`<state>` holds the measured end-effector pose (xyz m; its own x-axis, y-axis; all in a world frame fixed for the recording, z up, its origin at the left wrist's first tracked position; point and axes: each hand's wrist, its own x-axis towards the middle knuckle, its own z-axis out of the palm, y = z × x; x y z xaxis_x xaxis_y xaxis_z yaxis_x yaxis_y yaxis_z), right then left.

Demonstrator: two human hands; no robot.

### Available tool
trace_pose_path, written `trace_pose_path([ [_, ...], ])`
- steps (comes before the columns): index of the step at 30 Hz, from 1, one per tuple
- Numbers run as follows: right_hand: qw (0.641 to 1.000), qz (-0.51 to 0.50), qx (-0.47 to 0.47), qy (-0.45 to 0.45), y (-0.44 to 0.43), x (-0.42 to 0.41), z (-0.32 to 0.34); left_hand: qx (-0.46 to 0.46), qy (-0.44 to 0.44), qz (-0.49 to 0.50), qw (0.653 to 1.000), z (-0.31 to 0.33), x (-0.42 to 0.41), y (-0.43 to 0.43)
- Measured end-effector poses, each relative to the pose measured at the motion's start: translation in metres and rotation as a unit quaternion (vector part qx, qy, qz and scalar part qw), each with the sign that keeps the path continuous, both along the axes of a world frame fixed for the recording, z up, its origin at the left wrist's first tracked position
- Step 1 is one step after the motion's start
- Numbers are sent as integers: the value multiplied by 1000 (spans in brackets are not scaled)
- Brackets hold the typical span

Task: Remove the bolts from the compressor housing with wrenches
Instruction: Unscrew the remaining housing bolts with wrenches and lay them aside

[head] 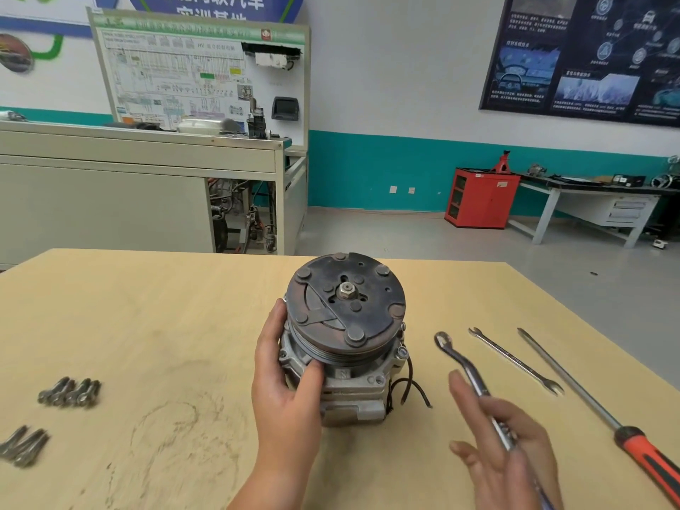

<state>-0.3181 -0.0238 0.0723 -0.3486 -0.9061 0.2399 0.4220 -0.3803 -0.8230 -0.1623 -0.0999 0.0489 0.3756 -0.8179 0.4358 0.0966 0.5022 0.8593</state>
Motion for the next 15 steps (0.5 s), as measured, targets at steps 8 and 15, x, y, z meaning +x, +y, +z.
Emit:
trace_pose_path([
  [8,987,47,0,157,3,11,-12,-4,-2,-2,1000,-1,0,-2],
  [15,954,-13,-28,298,9,0,-2,-8,-3,-1,1000,0,0,-1],
])
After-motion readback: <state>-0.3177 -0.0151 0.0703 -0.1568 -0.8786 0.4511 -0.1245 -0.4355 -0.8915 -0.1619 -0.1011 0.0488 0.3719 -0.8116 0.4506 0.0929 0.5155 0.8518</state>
